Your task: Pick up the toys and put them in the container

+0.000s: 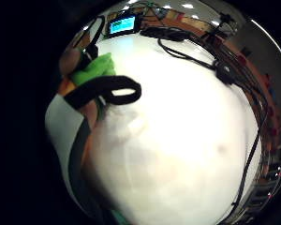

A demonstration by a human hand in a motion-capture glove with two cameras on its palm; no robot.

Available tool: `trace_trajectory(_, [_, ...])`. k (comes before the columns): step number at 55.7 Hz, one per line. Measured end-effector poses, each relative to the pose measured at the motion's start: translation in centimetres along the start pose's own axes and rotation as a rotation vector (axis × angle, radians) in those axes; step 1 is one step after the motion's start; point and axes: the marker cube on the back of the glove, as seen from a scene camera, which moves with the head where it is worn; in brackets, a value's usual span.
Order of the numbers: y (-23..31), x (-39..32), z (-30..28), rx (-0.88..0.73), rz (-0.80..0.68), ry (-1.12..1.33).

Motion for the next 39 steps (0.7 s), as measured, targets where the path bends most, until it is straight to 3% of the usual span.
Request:
trace_trajectory(15, [-0.6,-0.1,-0.7,0.178,0.035,0.011])
trace_trajectory(22, [0.9,-2.3,-3.6,0.209,0.097,-0.161])
trace_trajectory(33, [2.3,-15.6,-15.0,0.376,-0.168,-0.461])
trace_trajectory(39, [2.0,-22.5,-19.1,0.376,-0.282,-0.592])
